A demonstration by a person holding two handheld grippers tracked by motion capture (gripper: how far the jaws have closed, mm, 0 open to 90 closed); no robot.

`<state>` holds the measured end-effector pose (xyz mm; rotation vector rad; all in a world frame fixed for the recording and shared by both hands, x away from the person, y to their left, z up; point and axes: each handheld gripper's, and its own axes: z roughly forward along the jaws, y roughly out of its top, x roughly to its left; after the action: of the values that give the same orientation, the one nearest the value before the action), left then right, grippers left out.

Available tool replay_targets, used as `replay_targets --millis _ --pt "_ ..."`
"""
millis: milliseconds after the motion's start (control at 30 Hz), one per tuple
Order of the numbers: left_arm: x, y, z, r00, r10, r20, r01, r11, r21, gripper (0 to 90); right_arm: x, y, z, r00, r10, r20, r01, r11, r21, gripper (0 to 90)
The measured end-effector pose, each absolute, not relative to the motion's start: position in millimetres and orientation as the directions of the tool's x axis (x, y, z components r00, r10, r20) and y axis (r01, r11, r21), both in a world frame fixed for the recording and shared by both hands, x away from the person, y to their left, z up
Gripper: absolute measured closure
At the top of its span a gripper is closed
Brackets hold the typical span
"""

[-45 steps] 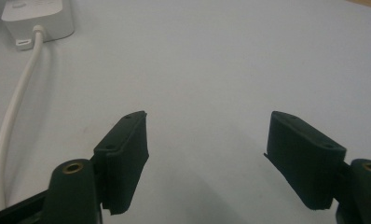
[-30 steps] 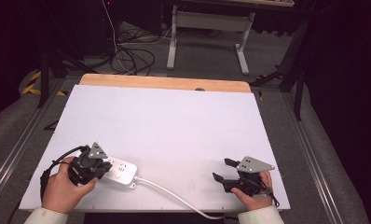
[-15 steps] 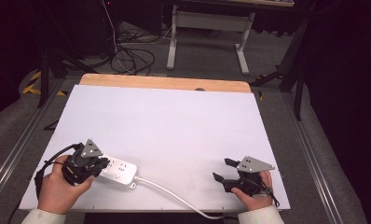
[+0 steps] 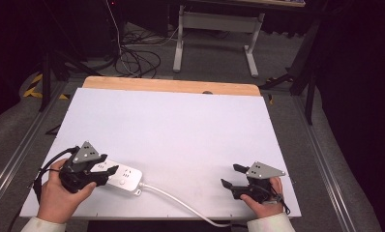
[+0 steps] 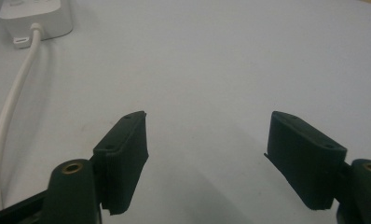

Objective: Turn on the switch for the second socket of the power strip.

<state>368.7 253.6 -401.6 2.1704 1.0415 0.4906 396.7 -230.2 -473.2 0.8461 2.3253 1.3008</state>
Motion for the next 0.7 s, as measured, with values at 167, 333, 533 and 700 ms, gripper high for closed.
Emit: replay_targets --millis 167,333,533,700 --pt "366 258 -401 0.623 0.782 0.038 0.477 -0.418 0.773 18.8 397 -230 -473 -0.764 0.645 -0.009 0.330 0.402 0.854 29.5" --pt "359 268 -405 0.593 0.804 0.040 0.412 -0.346 0.843 15.1 397 -230 -473 -0.763 0.646 -0.009 0.330 0.401 0.855 29.4" --pt "353 283 -410 0.560 0.828 0.000 0.394 -0.266 0.880 11.6 397 -231 -473 -0.764 0.645 -0.009 0.329 0.401 0.855 29.3" --pt "348 296 -416 0.529 0.848 0.009 0.375 -0.244 0.894 11.0 397 -231 -473 -0.764 0.645 -0.009 0.328 0.401 0.855 29.1"
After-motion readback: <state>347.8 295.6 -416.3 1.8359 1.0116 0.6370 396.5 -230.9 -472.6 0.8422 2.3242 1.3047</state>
